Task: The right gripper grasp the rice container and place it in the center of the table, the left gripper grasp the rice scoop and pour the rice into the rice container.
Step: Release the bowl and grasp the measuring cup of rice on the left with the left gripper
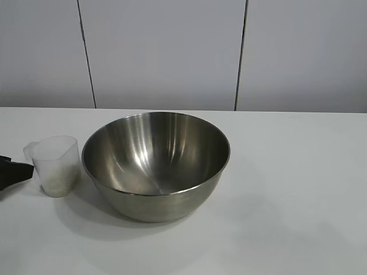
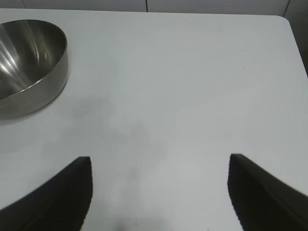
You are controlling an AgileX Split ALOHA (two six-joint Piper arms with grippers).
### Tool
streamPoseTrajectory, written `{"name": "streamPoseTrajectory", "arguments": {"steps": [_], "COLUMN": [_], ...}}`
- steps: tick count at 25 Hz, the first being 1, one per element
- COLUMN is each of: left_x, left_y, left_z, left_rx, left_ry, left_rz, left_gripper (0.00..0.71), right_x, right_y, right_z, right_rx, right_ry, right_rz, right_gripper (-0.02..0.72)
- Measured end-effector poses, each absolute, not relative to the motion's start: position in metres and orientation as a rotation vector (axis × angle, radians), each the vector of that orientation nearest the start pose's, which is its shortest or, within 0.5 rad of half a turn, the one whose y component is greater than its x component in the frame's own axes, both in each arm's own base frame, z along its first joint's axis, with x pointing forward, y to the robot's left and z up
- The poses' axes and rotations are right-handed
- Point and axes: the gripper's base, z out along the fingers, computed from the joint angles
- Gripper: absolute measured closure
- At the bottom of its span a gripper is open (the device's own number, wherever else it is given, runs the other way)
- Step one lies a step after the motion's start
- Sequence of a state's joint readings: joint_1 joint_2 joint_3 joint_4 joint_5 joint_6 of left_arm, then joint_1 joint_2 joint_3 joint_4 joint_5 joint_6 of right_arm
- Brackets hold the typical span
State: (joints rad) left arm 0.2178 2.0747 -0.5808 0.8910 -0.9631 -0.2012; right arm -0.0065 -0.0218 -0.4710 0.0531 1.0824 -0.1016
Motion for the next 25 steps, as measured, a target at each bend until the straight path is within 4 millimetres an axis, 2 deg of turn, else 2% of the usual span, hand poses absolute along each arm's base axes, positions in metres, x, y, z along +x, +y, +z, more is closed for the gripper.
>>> {"name": "streamPoseTrajectory", "arguments": {"steps": [22, 24, 25], "left_x": [0.2995, 0.2995, 0.2996], "left_y": [0.0042, 0.0042, 0.0042], "left_z": [0.0715, 0.0715, 0.0717], "left_rx": [0.452, 0.452, 0.452], "left_ry": [1.952, 1.952, 1.950], "left_rz": [-0.405, -0.405, -0.405], "left_gripper": [0.256, 0.287, 0.338], "right_x": [-0.0058, -0.0058, -0.0058], "right_y": [0.0043, 0.0043, 0.0043], "right_z": [0.2675, 0.2675, 0.2675], "right_rx": [-0.101, -0.101, -0.101], "right_ry": [2.068, 2.068, 2.068], "right_rz": [-0.003, -0.003, -0.003], "right_gripper": [0.167, 0.167, 0.167]}}
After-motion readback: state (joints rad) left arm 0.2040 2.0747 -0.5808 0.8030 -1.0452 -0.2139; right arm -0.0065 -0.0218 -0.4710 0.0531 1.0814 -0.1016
